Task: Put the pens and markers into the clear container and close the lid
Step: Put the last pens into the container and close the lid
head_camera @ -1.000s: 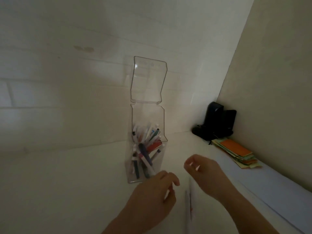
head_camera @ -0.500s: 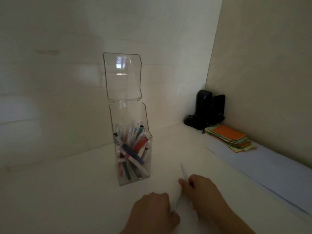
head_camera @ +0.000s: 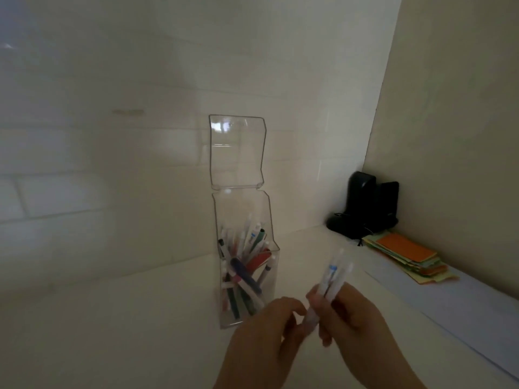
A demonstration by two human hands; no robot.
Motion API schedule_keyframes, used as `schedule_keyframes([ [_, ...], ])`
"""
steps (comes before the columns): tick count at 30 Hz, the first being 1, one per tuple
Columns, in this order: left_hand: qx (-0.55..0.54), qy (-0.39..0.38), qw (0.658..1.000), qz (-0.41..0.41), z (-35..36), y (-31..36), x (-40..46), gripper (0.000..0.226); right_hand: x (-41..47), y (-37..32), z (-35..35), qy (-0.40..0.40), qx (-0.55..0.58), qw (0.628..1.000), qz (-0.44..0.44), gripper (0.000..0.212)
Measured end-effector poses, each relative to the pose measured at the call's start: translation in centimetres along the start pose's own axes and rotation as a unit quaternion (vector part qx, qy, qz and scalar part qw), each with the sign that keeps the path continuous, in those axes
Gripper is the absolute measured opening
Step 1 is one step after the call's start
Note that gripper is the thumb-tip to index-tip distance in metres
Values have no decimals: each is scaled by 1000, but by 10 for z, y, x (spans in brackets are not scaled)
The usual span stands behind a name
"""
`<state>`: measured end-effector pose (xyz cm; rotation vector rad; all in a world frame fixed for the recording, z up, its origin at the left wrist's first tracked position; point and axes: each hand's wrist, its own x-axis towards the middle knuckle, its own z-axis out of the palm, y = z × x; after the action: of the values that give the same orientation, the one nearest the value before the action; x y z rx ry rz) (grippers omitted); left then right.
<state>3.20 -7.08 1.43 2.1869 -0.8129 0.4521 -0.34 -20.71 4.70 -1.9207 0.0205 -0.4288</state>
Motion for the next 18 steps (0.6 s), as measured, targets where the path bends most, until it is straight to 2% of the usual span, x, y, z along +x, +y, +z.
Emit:
schedule_keyframes([
  [1, 15, 71, 997, 29, -4, -5, 2, 11, 6, -11, -2, 24, -2, 1000, -18, 11],
  [3, 31, 237, 969, 61, -15, -14, 5, 17, 21, -42, -7, 68, -11, 995, -73, 23],
  [4, 38, 291, 954, 59, -19, -19, 7, 16, 29, -57, -7, 82, -5, 991, -106, 25],
  [6, 60, 337, 939, 43, -27, -26, 8, 20, 48, -83, -2, 85, 17, 983, -160, 18],
  [9, 95, 321, 942, 33, -26, -36, 7, 33, 84, -103, 20, 52, -38, 981, -182, 7],
  [14, 33, 245, 969, -10, -22, -52, 12, 40, 123, -96, 56, -27, -94, 987, -125, 7],
  [17, -10, 240, 970, -29, -25, -49, 12, 26, 129, -92, 60, -12, -129, 984, -123, 3],
  [18, -31, 242, 969, -44, -27, -45, 11, 32, 130, -92, 60, -9, -144, 981, -127, 4],
])
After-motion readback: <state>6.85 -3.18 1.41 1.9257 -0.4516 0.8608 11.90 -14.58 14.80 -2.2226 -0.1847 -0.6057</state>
